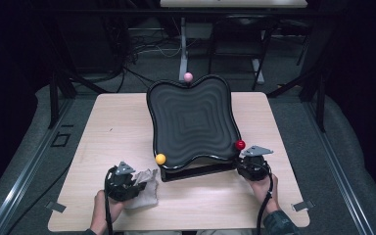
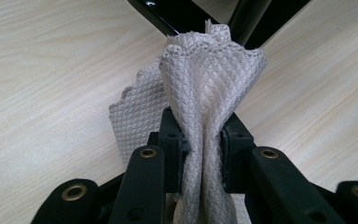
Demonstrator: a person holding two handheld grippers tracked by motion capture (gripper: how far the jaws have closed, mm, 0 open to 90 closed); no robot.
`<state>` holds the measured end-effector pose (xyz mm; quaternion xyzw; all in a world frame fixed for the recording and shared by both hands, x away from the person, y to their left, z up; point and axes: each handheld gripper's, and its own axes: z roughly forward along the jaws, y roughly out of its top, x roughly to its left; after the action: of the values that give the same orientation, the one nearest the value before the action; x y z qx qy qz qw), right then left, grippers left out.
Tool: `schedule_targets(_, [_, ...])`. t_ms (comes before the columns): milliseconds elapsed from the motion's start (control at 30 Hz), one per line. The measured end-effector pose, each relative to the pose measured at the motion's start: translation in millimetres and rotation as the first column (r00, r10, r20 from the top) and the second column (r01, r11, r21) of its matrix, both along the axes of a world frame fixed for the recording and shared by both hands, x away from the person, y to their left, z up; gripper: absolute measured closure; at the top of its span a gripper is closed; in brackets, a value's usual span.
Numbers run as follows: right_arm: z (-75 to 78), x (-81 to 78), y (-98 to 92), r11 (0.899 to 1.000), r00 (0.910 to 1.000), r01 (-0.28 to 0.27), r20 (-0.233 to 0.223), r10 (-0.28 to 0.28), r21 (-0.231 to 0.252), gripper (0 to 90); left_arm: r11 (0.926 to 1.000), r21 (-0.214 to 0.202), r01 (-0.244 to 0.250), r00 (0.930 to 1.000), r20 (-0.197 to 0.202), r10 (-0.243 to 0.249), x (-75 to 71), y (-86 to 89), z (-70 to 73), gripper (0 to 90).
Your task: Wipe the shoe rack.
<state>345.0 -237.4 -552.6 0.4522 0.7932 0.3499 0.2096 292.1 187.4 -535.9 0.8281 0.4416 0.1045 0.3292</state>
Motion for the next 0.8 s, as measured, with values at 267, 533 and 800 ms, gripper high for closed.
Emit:
schedule_targets(267, [-0.9, 3.5, -7.1, 1.000, 0.9998, 0.019, -0.008, -0.019, -0.016, 74.0, 1.0000, 0.002, 0.006, 1.0000, 0.003, -0.006, -0.1, -0.8, 0.2, 74.5])
schedule_targets(533, [0.4, 8.1, -20.7, 0.998, 0.9978, 0.059, -0.029, -0.059, -0.008, 70.2, 1.0000, 0.003, 0.006, 1.0000, 0.007, -0.006, -0.2, -1.4, 0.9, 74.5])
schedule_targets(800, [29.2, -9.0, -28.8, 0.997, 0.9972, 0.006, -0.075, 0.000, 0.075, 57.2, 1.0000, 0.003, 0.008, 0.9999, 0.007, -0.008, -0.6, -0.9, 1.3, 74.3])
